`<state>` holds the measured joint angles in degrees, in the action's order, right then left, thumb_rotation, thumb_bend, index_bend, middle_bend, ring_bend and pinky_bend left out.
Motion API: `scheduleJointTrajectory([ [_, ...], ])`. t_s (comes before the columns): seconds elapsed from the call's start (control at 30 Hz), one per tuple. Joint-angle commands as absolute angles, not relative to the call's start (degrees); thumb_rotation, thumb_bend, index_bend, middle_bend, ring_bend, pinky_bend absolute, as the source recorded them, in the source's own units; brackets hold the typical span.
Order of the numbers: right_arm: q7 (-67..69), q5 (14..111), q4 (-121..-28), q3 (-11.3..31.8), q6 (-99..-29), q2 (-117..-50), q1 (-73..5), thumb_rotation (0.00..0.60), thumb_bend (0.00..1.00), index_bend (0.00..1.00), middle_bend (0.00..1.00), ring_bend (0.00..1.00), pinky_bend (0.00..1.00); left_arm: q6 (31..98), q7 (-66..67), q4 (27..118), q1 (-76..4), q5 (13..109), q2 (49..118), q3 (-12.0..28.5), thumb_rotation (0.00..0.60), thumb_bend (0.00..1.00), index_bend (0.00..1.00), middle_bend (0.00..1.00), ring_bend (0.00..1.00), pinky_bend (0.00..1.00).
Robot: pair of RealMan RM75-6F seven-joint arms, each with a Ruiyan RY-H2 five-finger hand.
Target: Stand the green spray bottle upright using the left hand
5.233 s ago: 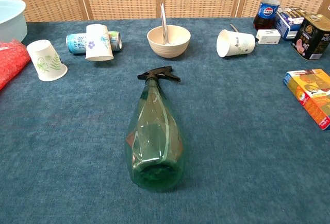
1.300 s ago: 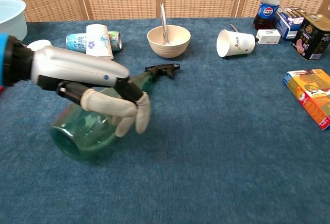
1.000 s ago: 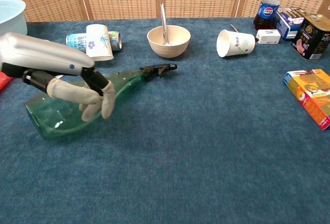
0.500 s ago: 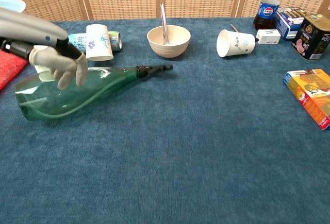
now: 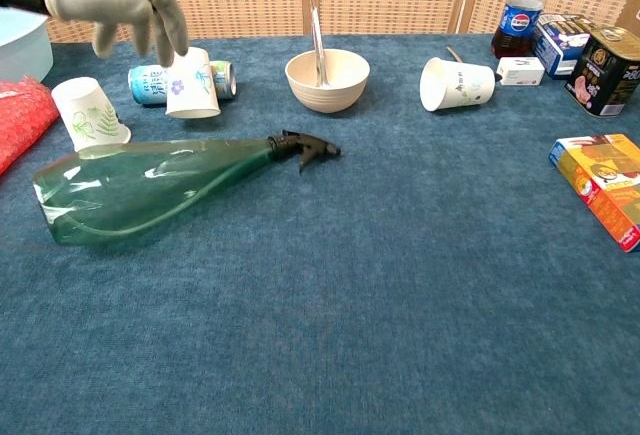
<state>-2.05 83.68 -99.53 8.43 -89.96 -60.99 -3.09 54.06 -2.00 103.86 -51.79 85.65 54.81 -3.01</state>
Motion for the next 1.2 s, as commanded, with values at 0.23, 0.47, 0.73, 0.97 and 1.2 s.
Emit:
scheduleJointTrajectory([
  [0.23,1.7,84.5,-96.5,8.2,-89.0,-61.7,-3.7,0.600,0.23,0.39,0.30,0.05,0.10,58.7,28.2,112.9,-50.4,59.4,56.6,2.2,0.000,0.30,0.30,0.38,0.43,0.47],
  [0.47,4.6,85.1,-94.2,8.2,-88.2,-62.2,-4.4,0.600,0.23,0.39,0.30,0.04,0.10,63.8,41.6,113.6,-52.3,47.5,62.1,3.2,0.000,0.29,0.32,0.36,0.41,0.47],
  [0.73,7.5,85.8,-92.1,8.2,-88.3,-62.2,-4.7,0.600,0.23,0.39,0.30,0.04,0.10,67.3,49.7,113.7,-54.8,37.8,68.1,4.3,0.310,0.29,0.24,0.26,0.32,0.48],
  [0.97,9.3,86.4,-91.3,8.1,-88.9,-61.9,-4.5,0.600,0.23,0.38,0.30,0.04,0.10,69.0,52.9,113.8,-55.9,34.2,71.6,4.3,0.527,0.28,0.20,0.21,0.26,0.48],
  [1.2,9.8,86.5,-91.5,8.0,-89.4,-61.8,-4.3,0.600,0.23,0.38,0.30,0.04,0.10,68.3,52.3,111.5,-56.3,31.8,74.5,4.8,0.525,0.25,0.21,0.23,0.26,0.44],
])
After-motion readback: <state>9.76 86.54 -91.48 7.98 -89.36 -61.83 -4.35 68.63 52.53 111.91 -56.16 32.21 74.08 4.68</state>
